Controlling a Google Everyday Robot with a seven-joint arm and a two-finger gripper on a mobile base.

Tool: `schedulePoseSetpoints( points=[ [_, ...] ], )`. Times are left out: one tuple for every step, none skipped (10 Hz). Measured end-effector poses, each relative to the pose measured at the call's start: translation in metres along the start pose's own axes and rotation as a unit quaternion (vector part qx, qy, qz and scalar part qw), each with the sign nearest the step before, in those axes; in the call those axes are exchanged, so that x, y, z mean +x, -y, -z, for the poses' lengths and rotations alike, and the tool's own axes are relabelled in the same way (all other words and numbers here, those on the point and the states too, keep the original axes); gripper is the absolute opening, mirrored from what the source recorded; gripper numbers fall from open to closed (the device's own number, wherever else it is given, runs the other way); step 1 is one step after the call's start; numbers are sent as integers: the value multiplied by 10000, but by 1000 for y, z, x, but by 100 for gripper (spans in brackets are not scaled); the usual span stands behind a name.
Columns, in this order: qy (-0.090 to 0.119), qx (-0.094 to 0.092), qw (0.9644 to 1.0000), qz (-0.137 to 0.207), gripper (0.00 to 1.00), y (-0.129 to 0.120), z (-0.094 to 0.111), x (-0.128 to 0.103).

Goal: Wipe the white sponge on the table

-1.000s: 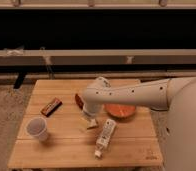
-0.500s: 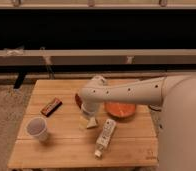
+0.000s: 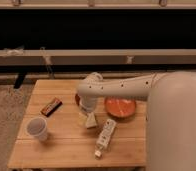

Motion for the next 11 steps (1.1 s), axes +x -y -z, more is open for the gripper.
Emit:
schedulePoseSetpoints(
  points=[
    [-33,0,10000,-52,80,5,-3,-1],
    [-65,4,9999,-124,80,10,-7,-3],
    [-95,9,9998,-164,80,12,-10,-5],
    [-123,15,9997,-212,80,15,-14,-7],
    [-152,32,9995,-264,80,19,-17,-8],
    [-186,41,9993,-316,80,21,-20,-8],
    [-215,54,9991,-348,80,23,-24,-9],
    [-244,78,9990,-379,80,25,-27,-11],
    [-274,93,9987,-424,80,26,-30,-12],
    [-299,122,9985,-453,80,29,-32,-12],
    [-324,139,9982,-478,80,29,-35,-12]
  ],
)
